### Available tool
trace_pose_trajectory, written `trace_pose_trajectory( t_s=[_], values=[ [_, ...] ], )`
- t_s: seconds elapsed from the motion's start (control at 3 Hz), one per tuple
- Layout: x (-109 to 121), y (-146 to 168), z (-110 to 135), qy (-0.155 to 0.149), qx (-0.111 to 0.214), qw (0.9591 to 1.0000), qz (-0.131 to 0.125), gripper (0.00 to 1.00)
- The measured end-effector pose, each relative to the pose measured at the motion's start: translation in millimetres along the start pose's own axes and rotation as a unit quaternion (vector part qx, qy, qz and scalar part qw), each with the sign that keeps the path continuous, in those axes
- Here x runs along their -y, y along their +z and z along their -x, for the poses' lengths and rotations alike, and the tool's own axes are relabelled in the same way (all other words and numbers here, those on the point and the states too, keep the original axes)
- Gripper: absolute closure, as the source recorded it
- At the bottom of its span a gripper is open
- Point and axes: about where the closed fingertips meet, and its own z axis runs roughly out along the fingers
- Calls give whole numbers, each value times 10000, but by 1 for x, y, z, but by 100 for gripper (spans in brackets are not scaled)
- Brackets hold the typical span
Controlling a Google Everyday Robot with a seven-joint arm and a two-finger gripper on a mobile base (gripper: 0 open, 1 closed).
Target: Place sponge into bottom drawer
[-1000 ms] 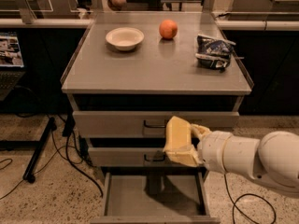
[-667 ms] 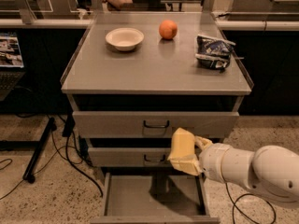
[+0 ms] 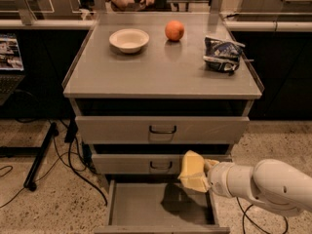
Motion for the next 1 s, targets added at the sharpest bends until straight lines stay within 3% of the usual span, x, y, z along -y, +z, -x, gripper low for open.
trace_pose_trajectory(
  t_s=[0.33, 0.67, 1.0],
  values=[
    [0, 0, 0, 0, 0, 10000, 0, 100],
    [8, 13, -18, 142, 58, 9998, -132, 100],
    [28, 37, -50, 367, 248, 9983, -373, 100]
  ],
)
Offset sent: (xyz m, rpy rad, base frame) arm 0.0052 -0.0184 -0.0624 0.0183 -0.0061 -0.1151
